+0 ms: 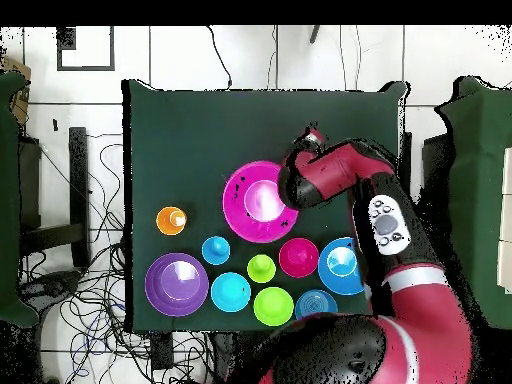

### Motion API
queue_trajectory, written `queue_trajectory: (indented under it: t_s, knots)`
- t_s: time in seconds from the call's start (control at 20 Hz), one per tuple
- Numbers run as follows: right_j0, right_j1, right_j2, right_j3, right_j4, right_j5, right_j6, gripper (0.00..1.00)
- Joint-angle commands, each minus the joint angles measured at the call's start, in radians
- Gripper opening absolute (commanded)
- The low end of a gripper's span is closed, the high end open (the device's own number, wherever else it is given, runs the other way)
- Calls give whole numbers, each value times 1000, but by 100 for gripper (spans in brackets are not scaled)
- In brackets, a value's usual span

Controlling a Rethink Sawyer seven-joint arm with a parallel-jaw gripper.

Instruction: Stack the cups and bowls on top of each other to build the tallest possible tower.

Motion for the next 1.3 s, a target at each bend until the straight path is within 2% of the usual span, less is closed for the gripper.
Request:
queue_trajectory:
  t_s: [0.05, 0.1, 0.2, 0.3, 0.35, 0.4, 0.45, 0.5, 0.55, 0.65, 0.7, 0.85, 0.9, 1.0, 1.05, 1.3]
  knots:
    - [106, 13, -152, -45, 68, -522, -193, 100]
    - [89, 35, -120, -49, 30, -514, -135, 100]
    - [114, 61, -155, -61, 29, -503, -76, 100]
    - [99, 60, -88, -65, -97, -388, 37, 100]
    - [87, 53, -66, -51, -120, -343, 60, 100]
    - [-6, 41, 72, 20, -160, -219, 47, 100]
    - [-87, 56, 174, 60, -119, -123, -48, 100]
    - [-239, 139, 348, 90, 52, 80, -295, 100]
    - [-244, 152, 341, 86, 137, 155, -339, 100]
    - [-214, 146, 283, 65, 314, 410, -419, 100]
    - [-165, 122, 220, 36, 349, 538, -447, 100]
    - [-133, 110, 180, -3, 349, 646, -465, 100]
    - [-136, 124, 182, -21, 370, 726, -492, 100]
    - [-156, 134, 200, -17, 404, 805, -503, 100]
    - [-143, 112, 210, 12, 411, 816, -470, 100]
    - [-156, 74, 256, 58, 446, 911, -460, 100]
